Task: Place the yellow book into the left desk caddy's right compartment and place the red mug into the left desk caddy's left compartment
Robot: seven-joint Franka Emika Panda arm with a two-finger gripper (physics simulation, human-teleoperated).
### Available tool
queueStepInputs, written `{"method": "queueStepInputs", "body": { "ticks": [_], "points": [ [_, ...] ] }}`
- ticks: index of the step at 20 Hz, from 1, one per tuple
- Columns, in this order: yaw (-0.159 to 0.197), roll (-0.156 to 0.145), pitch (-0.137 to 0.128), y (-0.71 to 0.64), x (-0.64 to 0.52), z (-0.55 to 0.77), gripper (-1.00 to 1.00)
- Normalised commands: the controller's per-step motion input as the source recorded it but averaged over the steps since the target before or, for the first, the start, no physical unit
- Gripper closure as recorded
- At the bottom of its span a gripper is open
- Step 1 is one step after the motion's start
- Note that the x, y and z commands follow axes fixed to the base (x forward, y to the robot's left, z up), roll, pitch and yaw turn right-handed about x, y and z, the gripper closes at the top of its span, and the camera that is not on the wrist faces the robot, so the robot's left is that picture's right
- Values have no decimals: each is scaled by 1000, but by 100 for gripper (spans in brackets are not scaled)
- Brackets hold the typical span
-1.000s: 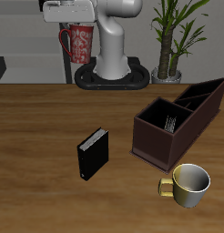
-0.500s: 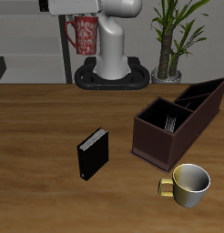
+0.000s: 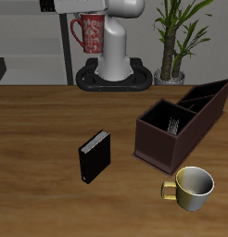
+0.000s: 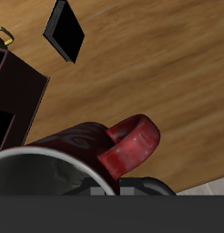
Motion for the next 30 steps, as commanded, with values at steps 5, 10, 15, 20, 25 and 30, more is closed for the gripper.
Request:
{"method": "queueStepInputs", "body": {
  "ticks": [5, 10, 15, 20, 25, 30],
  "points": [
    [-6, 46, -2, 204, -69, -96, 100],
    [-17, 23, 19, 199, -30, -108, 100],
    [-11, 67, 3, 323, -109, -62, 100],
    [19, 36, -16, 270, -24, -90, 100],
    [34, 66, 7, 343, 136, -125, 100],
    [-32, 24, 35, 309, 271, -139, 100]
  ]
}}
